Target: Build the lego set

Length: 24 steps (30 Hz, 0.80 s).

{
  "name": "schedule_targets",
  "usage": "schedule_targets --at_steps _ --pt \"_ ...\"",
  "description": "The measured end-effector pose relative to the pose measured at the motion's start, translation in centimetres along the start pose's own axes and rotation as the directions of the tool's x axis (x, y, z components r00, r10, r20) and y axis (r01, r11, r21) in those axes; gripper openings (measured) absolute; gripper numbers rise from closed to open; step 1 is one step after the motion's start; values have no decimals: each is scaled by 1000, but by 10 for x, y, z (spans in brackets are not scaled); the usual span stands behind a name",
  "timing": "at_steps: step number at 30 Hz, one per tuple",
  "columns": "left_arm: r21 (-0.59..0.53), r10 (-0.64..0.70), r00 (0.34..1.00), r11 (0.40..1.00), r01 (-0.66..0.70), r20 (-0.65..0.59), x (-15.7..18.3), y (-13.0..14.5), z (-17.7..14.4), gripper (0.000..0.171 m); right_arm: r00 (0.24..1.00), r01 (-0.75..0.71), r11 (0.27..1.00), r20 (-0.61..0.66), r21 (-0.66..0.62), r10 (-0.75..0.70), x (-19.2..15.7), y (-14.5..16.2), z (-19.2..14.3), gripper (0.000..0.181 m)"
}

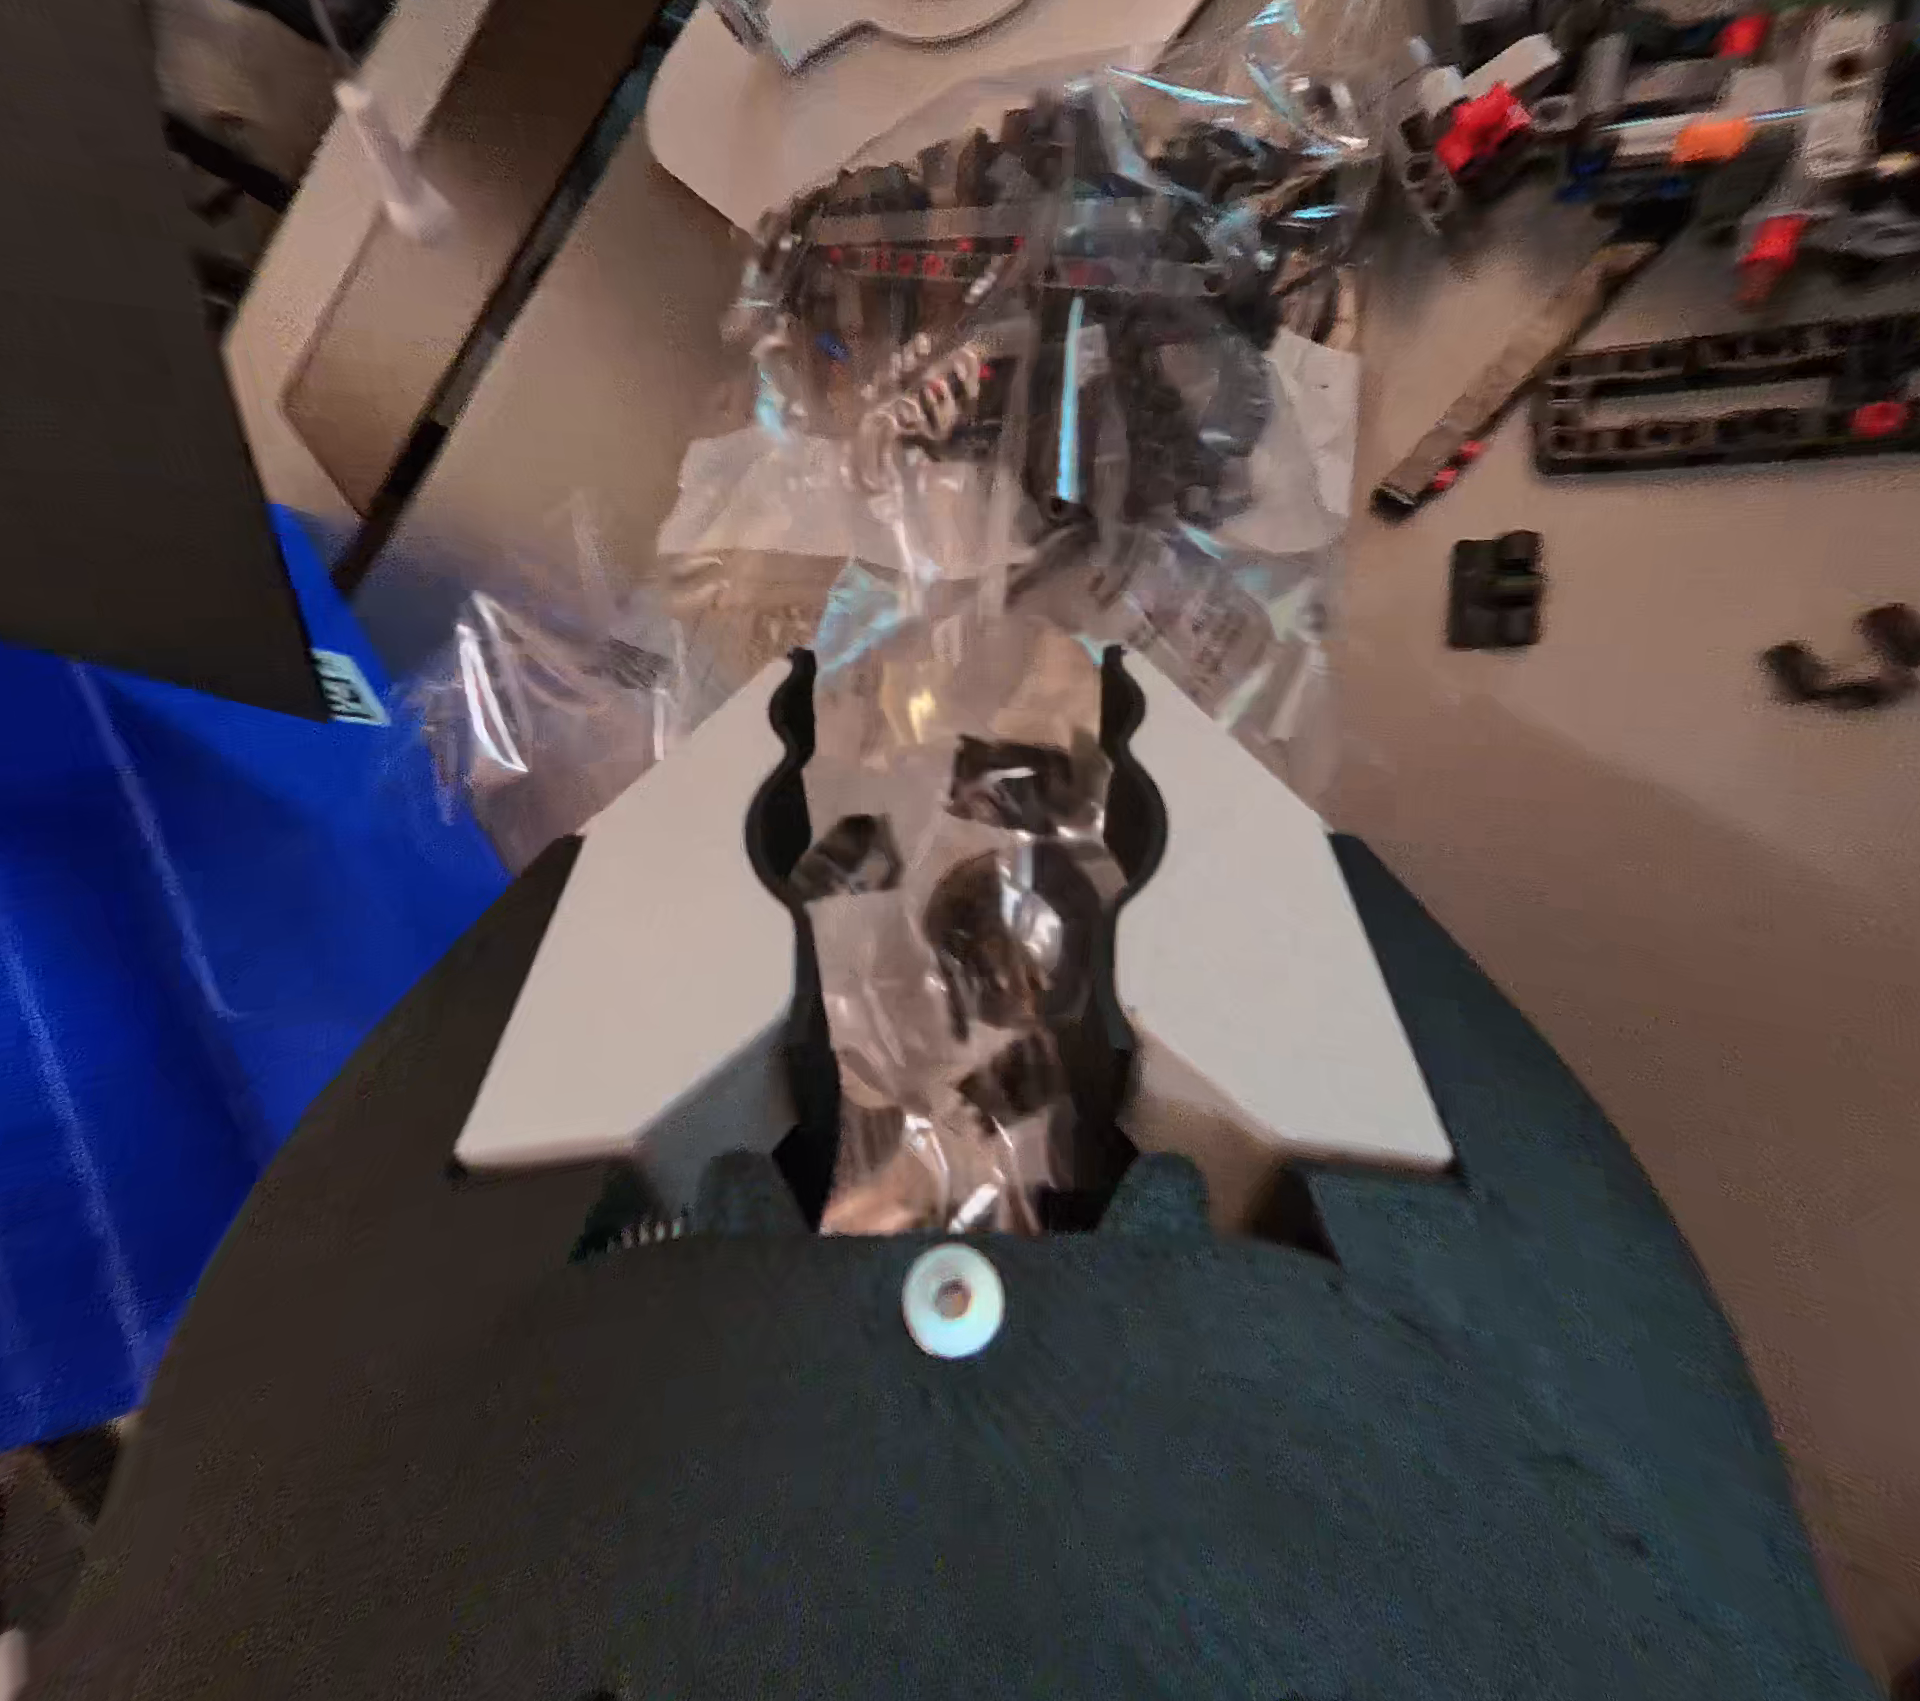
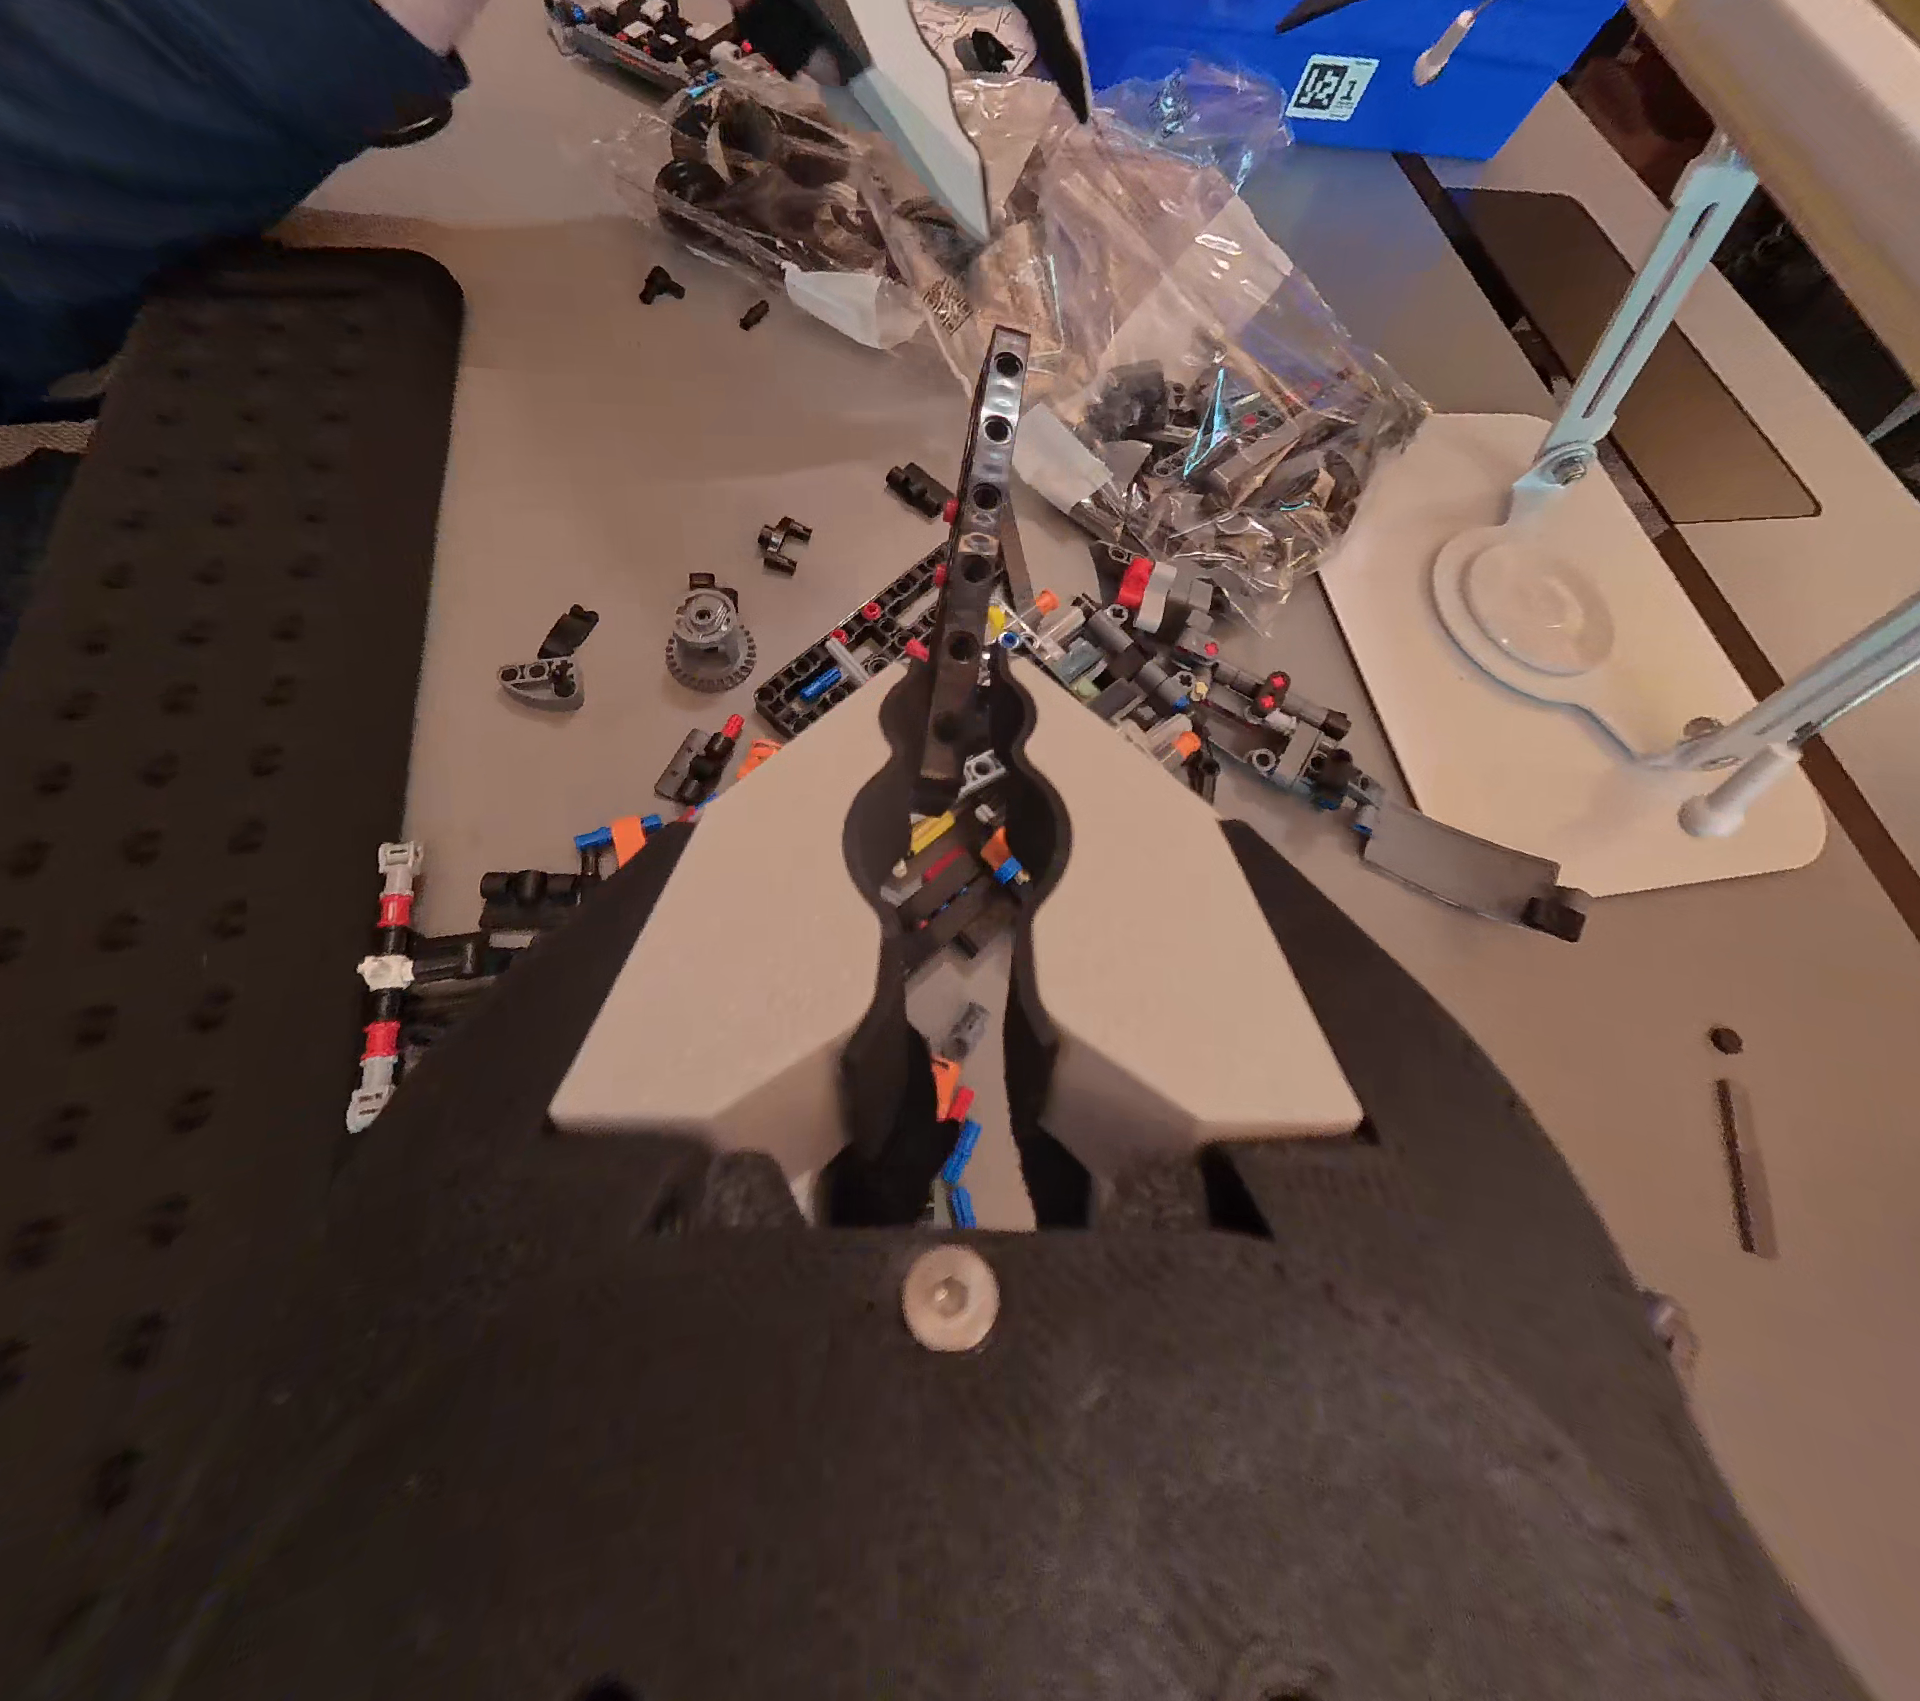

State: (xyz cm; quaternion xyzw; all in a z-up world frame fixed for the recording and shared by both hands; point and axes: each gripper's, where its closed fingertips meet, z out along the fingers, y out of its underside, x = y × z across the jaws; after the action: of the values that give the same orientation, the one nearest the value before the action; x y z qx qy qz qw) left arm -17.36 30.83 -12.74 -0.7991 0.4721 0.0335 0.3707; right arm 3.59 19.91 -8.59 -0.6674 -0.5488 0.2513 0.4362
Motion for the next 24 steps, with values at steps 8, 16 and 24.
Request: schedule_targets --at_steps 8,16,24 --pt "-45 140 988 989 -142 -62 17 -19 39 0 1000 -13 1000 22 -7 14 -1 11 3 8" --pt "60 17 973 998 -3 -230 48 -94 23 0 1000 -28 1000 7 8 28 7 13 -11 8" --pt "159 110 932 986 -58 -344 101 -148 27 8 998 -50 998 -27 23 51 19 17 -26 8"
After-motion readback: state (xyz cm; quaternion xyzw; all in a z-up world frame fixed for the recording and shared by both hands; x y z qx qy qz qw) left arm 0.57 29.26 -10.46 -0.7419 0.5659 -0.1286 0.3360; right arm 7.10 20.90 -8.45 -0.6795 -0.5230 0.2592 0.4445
